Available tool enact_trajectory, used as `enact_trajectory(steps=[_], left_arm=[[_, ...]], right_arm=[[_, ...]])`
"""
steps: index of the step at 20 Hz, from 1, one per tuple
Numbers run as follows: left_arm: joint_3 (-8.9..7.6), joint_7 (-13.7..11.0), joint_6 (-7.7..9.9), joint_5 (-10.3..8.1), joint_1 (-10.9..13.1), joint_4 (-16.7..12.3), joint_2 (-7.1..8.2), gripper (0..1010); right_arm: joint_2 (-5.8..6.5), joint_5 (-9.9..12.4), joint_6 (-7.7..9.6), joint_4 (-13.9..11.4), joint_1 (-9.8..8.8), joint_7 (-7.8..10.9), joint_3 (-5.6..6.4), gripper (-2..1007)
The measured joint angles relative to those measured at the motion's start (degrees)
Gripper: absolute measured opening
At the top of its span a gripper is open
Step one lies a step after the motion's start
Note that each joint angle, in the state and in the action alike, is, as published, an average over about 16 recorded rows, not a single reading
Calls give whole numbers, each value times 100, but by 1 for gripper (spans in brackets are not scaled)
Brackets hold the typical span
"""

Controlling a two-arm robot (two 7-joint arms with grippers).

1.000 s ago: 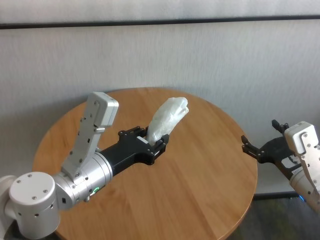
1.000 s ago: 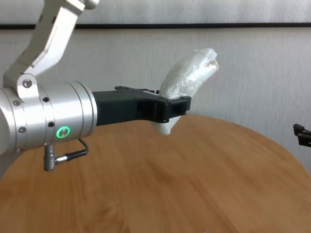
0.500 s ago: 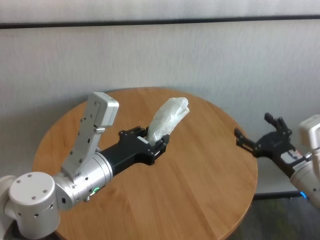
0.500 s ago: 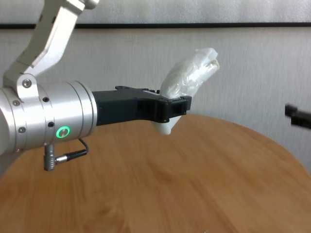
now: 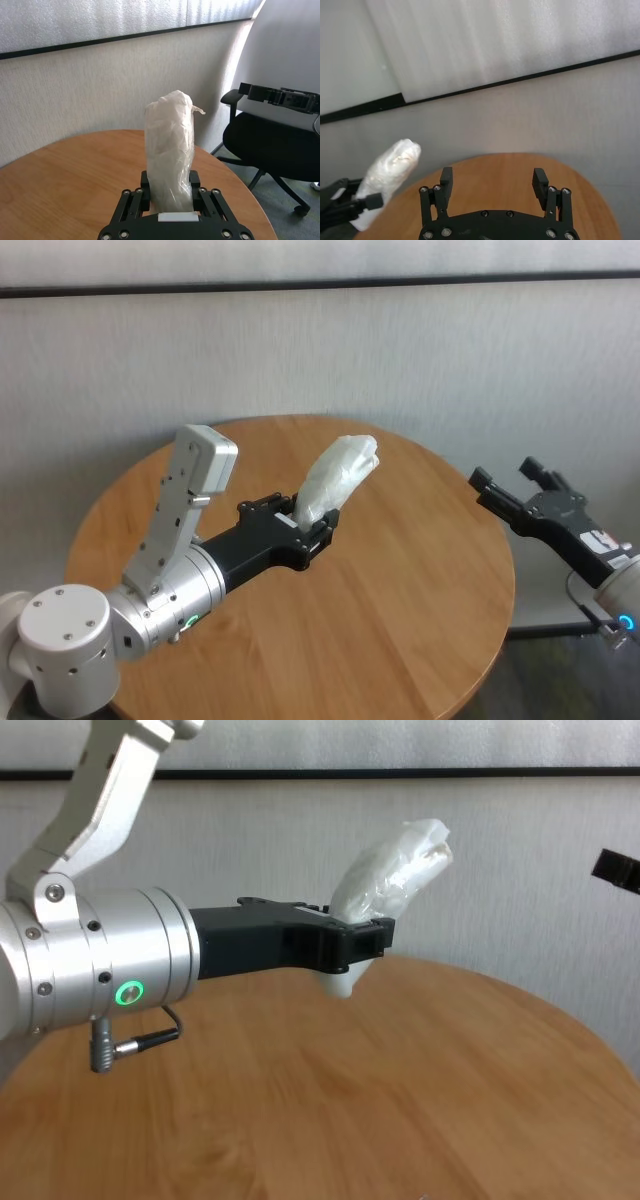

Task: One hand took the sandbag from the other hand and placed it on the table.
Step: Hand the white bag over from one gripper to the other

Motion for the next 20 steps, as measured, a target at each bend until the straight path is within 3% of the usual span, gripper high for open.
enact_trajectory(steps=[5,9,14,20], left_arm=[[1,-4,-5,3,2,-1,1,470],[1,-6,-7,4,3,-3,1,470],[1,-7,-9,5,4,-5,1,470],[1,-7,-12,6,4,-6,1,471]], right_arm=[[-199,1178,721,-131,16,424,159,1002],[-366,1867,1252,-127,156,616,126,1002],[-531,2396,1707,-42,383,698,-42,1002],[-642,2651,1990,118,623,699,-307,1002]])
